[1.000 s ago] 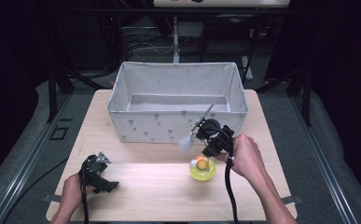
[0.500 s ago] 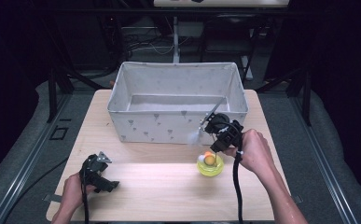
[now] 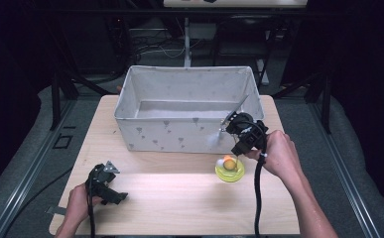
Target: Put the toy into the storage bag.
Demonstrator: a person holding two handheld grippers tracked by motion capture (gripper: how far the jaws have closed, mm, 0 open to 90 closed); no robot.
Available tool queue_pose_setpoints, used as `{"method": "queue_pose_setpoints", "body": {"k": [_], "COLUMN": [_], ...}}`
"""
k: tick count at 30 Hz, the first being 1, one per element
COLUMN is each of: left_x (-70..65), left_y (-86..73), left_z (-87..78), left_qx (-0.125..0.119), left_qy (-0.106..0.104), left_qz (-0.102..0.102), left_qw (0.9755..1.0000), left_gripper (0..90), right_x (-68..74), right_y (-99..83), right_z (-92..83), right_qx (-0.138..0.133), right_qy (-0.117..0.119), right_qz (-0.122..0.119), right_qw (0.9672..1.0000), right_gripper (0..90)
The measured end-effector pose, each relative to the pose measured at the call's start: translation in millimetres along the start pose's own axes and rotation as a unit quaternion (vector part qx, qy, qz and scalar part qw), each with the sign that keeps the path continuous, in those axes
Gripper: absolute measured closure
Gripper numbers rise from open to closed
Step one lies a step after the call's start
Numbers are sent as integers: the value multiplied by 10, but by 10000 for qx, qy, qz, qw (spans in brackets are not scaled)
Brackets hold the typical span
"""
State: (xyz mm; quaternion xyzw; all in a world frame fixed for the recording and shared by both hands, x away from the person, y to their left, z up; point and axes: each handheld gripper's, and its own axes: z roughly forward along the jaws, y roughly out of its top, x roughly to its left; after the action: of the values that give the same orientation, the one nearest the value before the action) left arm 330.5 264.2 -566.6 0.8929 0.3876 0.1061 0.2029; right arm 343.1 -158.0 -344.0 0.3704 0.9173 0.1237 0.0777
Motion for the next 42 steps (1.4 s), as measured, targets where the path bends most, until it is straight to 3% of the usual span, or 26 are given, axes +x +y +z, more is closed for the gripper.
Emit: {"method": "queue_pose_setpoints", "body": {"k": [28, 42], "left_x": [3, 4], "left_y": [0, 0], "left_z": [3, 3], "left_qx": [11, 17], "left_qy": [-1, -3], "left_qz": [3, 2], "left_qw": [10000, 10000], "left_gripper": [21, 21], "right_x": [-178, -214], "right_y": [82, 174], "right_z": [-286, -331], "right_qx": [16, 67], "right_qy": [-51, -21], "right_qz": [140, 41], "right_qw": [9999, 10000], "right_gripper": [879, 879]}}
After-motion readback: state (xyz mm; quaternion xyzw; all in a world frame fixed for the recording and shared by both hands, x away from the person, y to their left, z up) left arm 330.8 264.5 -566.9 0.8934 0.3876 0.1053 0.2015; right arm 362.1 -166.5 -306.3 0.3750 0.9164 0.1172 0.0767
